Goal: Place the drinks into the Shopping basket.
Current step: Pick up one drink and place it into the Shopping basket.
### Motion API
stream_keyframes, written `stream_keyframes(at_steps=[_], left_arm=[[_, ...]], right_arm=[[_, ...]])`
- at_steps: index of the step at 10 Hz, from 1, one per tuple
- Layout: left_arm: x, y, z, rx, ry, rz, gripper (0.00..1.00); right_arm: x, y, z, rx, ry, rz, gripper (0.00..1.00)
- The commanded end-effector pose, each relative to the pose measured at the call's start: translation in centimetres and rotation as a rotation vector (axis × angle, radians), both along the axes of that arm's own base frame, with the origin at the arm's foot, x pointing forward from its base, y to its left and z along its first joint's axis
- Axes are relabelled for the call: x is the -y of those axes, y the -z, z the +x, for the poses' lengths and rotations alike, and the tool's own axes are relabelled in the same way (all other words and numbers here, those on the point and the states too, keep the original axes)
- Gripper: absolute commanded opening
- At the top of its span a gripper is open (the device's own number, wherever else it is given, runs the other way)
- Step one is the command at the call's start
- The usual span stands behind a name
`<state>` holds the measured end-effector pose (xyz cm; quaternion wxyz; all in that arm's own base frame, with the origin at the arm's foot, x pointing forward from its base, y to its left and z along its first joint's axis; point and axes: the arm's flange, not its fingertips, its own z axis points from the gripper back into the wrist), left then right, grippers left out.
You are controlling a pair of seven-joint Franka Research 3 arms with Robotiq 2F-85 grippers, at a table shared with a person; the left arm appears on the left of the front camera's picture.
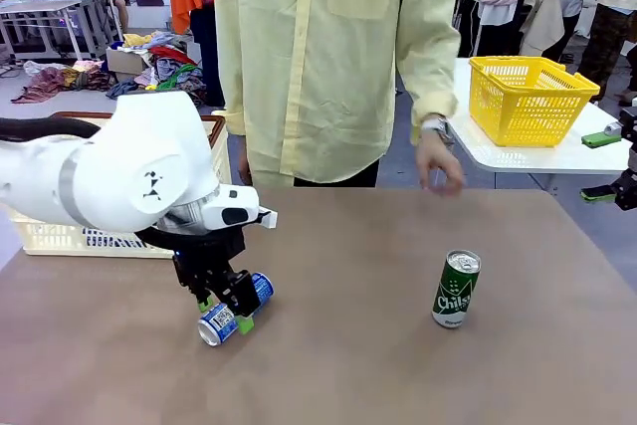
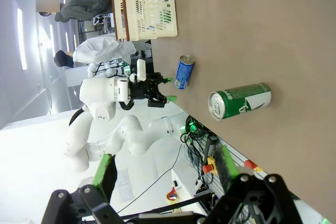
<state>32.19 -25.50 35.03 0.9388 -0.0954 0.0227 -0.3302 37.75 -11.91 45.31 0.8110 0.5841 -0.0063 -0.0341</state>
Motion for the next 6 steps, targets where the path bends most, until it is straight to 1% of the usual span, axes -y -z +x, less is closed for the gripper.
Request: stream_keyframes(at_steps=[1,2,3,4,6], left_arm=[[0.9,1.7,1.4,0.070,0.037,0.008,1.00],[1.5,2.2,1.7,0.104,0.085,0.014,1.00],[2.0,2.4,1.9,0.161,0.117,0.028,1.00],[2.3,2.6,2.3,0.172,0.137,0.031,1.00],[2.9,3.1,3.2,0.140,0.143,0.050,1.00]], right_arm=[[0.2,-0.2,-0.1,0.004,-0.013,-0.008,1.00],[0.2,-0.2,-0.1,0.004,-0.013,-0.008,1.00],[0.2,-0.2,-0.1,0.004,-0.013,-0.008,1.00],[0.2,-0.2,-0.1,0.004,-0.013,-0.008,1.00],[0.2,-0.2,-0.1,0.004,-0.013,-0.008,1.00]])
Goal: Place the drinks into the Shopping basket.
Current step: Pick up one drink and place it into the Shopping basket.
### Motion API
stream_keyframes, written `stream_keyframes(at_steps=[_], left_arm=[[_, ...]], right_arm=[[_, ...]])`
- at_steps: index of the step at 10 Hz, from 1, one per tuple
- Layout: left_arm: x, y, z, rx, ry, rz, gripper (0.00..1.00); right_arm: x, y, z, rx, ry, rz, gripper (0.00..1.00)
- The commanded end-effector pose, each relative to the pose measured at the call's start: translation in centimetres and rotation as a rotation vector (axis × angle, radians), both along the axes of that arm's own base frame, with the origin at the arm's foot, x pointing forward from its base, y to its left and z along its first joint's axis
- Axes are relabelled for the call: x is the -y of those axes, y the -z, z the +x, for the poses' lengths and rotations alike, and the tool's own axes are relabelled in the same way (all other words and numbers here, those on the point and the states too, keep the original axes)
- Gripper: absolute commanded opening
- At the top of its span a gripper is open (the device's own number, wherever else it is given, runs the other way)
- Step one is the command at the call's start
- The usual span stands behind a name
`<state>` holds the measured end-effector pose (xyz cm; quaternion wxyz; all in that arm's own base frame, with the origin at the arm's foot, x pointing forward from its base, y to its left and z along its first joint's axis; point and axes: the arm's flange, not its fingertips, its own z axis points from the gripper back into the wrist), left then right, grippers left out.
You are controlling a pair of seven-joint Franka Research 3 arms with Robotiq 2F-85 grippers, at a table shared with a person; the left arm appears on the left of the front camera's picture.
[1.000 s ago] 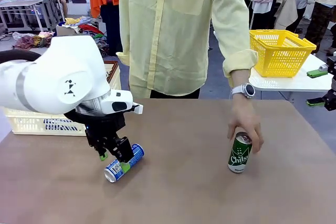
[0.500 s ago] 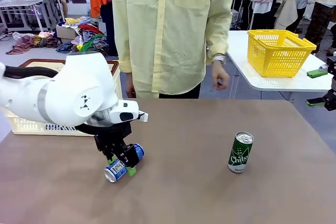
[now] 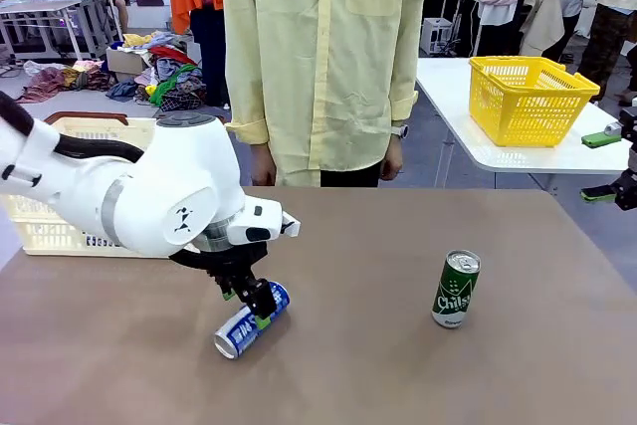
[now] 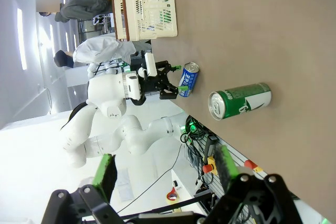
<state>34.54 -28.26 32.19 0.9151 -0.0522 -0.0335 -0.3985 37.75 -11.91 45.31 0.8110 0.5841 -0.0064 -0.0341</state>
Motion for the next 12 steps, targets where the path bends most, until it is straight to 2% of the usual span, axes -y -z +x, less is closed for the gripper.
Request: stream_keyframes(at_steps=[1,5,6,7,8,12], left_arm=[[0.4,0.5,0.9,-0.019,0.011,0.013,1.00],[0.9,0.4,1.6,-0.043,0.017,0.005,1.00],[0.9,0.5,1.5,-0.072,0.012,0.014,1.00],[1.0,0.5,1.6,-0.058,0.000,0.030,0.41],[1.1,0.6,1.5,-0.060,-0.003,0.034,0.00],[1.6,1.8,1.5,-0.088,0.007,0.055,0.00]], right_arm=[[0.2,-0.2,-0.1,0.004,-0.013,-0.008,1.00],[0.2,-0.2,-0.1,0.004,-0.013,-0.008,1.00],[0.2,-0.2,-0.1,0.004,-0.013,-0.008,1.00],[0.2,-0.2,-0.1,0.004,-0.013,-0.008,1.00],[0.2,-0.2,-0.1,0.004,-0.013,-0.008,1.00],[0.2,-0.2,-0.1,0.004,-0.013,-0.008,1.00]])
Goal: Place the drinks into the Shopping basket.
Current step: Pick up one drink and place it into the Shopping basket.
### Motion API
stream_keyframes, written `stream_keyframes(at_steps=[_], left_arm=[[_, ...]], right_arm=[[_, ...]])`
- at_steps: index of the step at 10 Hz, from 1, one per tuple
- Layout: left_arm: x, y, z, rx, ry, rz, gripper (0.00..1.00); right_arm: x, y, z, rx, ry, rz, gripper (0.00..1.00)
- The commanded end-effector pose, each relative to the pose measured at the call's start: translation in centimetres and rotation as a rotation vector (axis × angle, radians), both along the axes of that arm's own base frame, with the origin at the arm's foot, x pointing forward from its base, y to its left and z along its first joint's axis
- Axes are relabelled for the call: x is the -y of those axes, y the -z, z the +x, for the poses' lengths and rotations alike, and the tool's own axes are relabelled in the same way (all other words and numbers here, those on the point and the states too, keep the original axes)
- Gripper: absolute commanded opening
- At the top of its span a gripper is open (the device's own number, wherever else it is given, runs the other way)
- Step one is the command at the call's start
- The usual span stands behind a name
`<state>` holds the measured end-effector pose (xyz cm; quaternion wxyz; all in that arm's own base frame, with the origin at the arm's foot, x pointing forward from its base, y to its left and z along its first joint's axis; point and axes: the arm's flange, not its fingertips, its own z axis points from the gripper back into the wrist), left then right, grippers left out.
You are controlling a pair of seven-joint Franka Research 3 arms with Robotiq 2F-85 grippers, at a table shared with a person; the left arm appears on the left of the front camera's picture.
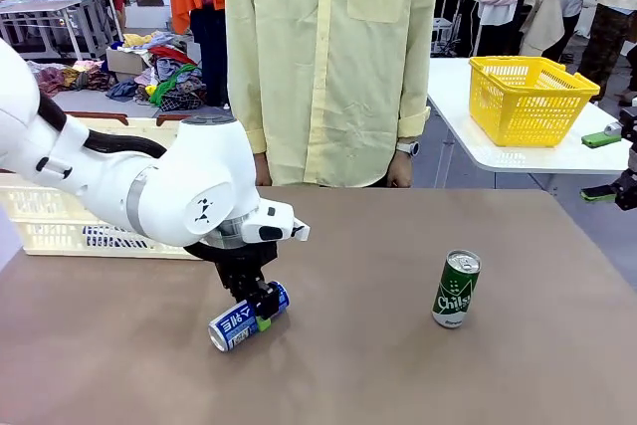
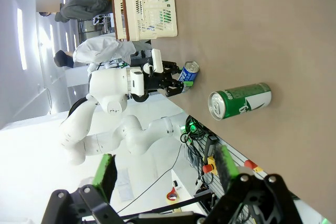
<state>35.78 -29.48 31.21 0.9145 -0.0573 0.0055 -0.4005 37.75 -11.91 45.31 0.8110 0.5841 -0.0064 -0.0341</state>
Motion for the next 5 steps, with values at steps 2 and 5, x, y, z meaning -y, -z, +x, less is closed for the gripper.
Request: stream_keyframes(at_steps=[2,5], left_arm=[[0.5,0.9,0.2,-0.021,-0.009,0.025,0.00],[-1.1,-2.9,0.6,-0.027,-0.038,-0.047,0.00]], right_arm=[[0.2,-0.2,-0.1,0.004,-0.013,-0.008,1.00],[0.2,-0.2,-0.1,0.004,-0.013,-0.008,1.00]])
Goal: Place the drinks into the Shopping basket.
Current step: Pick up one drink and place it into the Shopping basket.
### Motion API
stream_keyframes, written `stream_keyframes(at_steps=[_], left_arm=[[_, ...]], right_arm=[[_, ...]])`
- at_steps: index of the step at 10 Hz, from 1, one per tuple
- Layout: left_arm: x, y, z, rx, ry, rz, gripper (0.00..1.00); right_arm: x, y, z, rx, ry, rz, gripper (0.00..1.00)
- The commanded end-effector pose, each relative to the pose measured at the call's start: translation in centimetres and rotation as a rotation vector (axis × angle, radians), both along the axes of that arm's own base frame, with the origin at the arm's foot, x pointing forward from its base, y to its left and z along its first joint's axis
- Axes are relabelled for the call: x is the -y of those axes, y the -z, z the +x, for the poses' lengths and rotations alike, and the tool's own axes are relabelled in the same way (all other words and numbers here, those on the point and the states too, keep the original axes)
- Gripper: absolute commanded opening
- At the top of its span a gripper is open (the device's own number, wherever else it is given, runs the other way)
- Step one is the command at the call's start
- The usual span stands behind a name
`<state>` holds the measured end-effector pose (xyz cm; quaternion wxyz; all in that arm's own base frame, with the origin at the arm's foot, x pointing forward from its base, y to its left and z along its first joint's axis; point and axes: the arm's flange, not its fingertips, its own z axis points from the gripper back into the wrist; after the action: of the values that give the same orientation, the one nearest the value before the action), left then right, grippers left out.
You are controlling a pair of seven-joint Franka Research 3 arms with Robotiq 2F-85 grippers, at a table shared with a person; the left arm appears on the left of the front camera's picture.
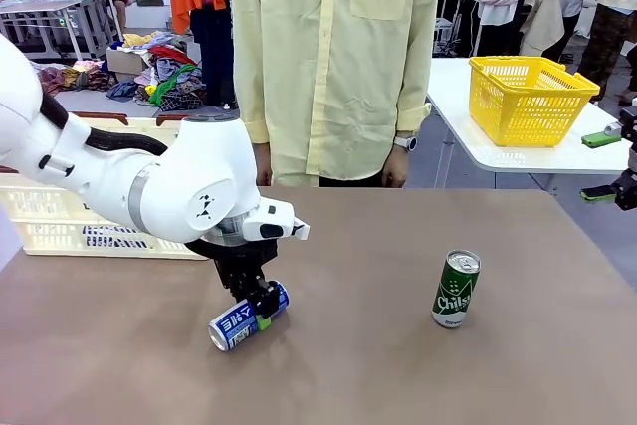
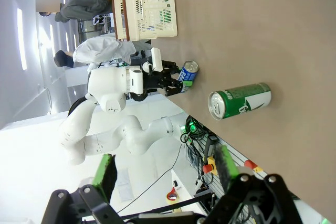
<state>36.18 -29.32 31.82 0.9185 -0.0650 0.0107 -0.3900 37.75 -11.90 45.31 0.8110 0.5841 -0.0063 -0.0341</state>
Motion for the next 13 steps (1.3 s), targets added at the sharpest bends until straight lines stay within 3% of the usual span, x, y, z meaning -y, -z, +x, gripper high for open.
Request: stream_keyframes(at_steps=[1,4,5,7,8,9,10,13], left_arm=[[-2.7,-7.3,0.5,0.029,-0.080,-0.068,0.00],[-8.4,-21.6,3.0,0.141,-0.359,-0.123,0.00],[-10.4,-24.2,4.4,0.128,-0.415,-0.139,0.00],[-15.4,-26.7,5.3,0.091,-0.557,-0.192,0.00],[-17.5,-27.7,4.0,0.084,-0.648,-0.268,0.00],[-19.2,-28.5,0.9,0.006,-0.763,-0.423,0.00],[-17.5,-27.8,5.1,0.112,-0.568,-0.196,0.00],[-17.5,-27.8,5.1,0.112,-0.568,-0.196,0.00]], right_arm=[[0.2,-0.2,-0.1,0.004,-0.013,-0.008,1.00],[0.2,-0.2,-0.1,0.004,-0.013,-0.008,1.00],[0.2,-0.2,-0.1,0.004,-0.013,-0.008,1.00],[0.2,-0.2,-0.1,0.004,-0.013,-0.008,1.00],[0.2,-0.2,-0.1,0.004,-0.013,-0.008,1.00],[0.2,-0.2,-0.1,0.004,-0.013,-0.008,1.00],[0.2,-0.2,-0.1,0.004,-0.013,-0.008,1.00],[0.2,-0.2,-0.1,0.004,-0.013,-0.008,1.00]])
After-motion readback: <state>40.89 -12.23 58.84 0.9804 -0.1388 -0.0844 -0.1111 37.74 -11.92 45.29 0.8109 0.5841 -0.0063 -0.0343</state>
